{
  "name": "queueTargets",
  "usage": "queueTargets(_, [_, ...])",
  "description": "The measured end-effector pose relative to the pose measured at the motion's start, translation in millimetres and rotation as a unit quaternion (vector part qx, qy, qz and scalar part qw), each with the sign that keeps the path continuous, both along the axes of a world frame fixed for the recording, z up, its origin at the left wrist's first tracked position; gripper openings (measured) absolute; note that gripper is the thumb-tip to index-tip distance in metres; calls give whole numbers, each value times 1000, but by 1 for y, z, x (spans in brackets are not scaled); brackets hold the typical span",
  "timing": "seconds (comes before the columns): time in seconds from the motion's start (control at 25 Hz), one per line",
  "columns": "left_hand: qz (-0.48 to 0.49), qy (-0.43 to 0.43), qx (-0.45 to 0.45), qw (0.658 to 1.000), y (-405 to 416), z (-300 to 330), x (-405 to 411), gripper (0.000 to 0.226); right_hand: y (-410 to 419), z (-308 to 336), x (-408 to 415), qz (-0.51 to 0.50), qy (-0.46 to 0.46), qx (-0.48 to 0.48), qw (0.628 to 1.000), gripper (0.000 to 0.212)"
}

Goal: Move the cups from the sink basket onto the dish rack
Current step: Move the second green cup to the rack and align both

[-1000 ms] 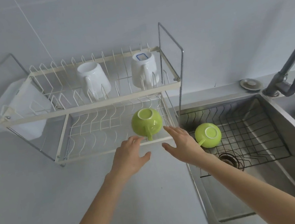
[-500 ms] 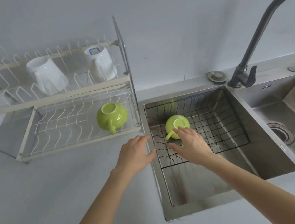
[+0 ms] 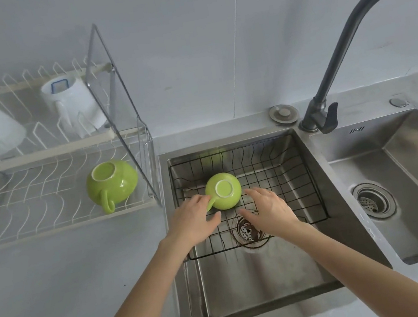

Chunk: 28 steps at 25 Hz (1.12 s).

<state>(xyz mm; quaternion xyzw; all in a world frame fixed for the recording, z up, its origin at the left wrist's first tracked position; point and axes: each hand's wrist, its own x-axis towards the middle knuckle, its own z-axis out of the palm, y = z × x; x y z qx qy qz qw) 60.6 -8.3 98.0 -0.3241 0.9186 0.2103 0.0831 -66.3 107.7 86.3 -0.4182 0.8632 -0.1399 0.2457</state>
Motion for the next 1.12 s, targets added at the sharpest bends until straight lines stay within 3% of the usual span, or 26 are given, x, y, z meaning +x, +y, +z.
queueTargets(0.48, [78,-41,88,992,-41,-61,-70,51,-42,-67,-53,-48,-156,46,985,57])
queueTargets(0.72, [165,6,123,979,-66,-102,-99,54,-71,-101,-72,-138,-266,48,953,52])
queueTargets(0.92, [177,-11,142,974,-76,-124,-112,58,-85,-123,-77,-184,-301,45,935,50])
queueTargets(1.12, [199,29,166,965,-77,-129,-113,58,-93,-130,-77,-247,-351,13,903,44])
